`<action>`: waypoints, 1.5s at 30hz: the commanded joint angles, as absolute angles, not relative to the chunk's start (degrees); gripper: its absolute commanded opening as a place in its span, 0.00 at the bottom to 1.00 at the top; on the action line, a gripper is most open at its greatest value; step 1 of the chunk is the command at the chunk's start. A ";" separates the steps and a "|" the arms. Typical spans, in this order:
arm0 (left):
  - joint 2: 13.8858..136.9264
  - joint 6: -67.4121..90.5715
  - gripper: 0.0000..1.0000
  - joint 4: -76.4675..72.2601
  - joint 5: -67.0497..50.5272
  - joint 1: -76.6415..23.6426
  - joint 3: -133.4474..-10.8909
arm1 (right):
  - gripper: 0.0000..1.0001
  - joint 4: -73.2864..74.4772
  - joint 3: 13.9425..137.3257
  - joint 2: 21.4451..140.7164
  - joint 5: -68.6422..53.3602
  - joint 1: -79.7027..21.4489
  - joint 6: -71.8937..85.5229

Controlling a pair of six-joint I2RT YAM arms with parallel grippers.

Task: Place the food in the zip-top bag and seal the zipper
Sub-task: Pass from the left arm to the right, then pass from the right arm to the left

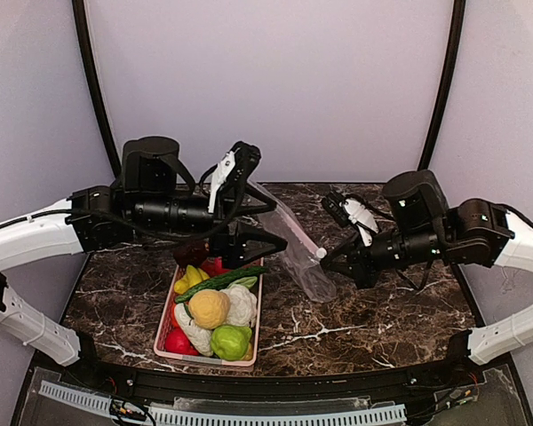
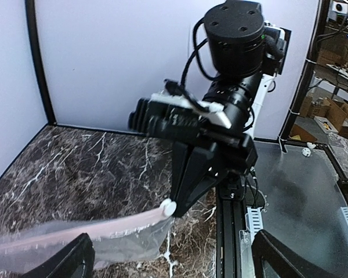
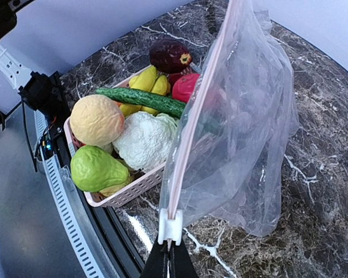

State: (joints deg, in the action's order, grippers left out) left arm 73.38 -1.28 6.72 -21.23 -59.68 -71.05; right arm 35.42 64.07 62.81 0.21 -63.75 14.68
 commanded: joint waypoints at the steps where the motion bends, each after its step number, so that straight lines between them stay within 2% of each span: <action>1: 76.90 -4.55 0.95 0.43 -28.68 -61.43 -74.95 | 0.00 39.12 66.29 63.53 -3.09 -63.88 13.21; 10: 82.28 -4.71 0.93 -2.19 -31.05 -61.74 -76.38 | 0.00 38.50 67.62 62.40 -3.26 -64.63 13.04; 30: 88.99 -4.37 0.71 0.90 -31.09 -61.70 -78.27 | 0.00 37.28 68.30 61.18 -2.46 -66.87 12.48; 37: 90.06 -4.54 0.61 2.11 -30.86 -61.70 -78.37 | 0.00 37.56 68.62 61.49 -1.21 -67.13 12.05; 45: 91.76 -4.59 0.45 3.76 -32.76 -61.70 -79.54 | 0.00 37.59 68.48 61.60 -0.19 -67.35 11.80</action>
State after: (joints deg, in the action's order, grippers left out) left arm 91.20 -4.36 0.75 -30.68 -61.49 -78.08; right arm 39.59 67.18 62.08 -1.63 -66.78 12.45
